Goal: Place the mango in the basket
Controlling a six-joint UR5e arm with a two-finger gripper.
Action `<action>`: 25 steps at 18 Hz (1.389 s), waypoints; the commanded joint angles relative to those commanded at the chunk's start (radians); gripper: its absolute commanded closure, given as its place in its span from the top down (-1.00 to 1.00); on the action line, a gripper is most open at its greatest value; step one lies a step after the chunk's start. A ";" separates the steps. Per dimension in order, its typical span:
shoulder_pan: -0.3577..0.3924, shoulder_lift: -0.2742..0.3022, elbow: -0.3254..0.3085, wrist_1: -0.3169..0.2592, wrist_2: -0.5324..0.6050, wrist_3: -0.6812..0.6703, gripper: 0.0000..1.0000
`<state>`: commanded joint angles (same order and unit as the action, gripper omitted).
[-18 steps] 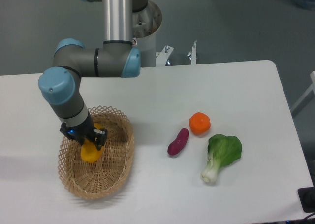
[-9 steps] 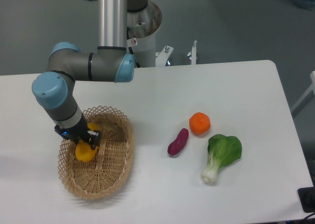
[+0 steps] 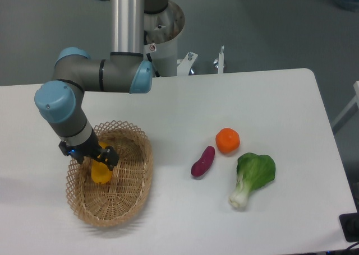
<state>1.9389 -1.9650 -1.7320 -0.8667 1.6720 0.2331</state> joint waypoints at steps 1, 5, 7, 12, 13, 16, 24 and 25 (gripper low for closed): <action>0.012 0.000 0.009 0.000 0.002 0.000 1.00; 0.075 0.018 0.044 -0.005 0.009 0.003 1.00; 0.126 0.046 0.045 -0.014 0.057 0.008 1.00; 0.225 0.103 0.040 -0.101 0.060 0.240 1.00; 0.244 0.119 0.045 -0.138 0.060 0.274 1.00; 0.290 0.162 0.052 -0.208 0.051 0.417 1.00; 0.405 0.284 0.058 -0.270 0.005 0.681 1.00; 0.413 0.288 0.057 -0.270 -0.014 0.690 1.00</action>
<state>2.3515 -1.6767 -1.6751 -1.1367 1.6584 0.9234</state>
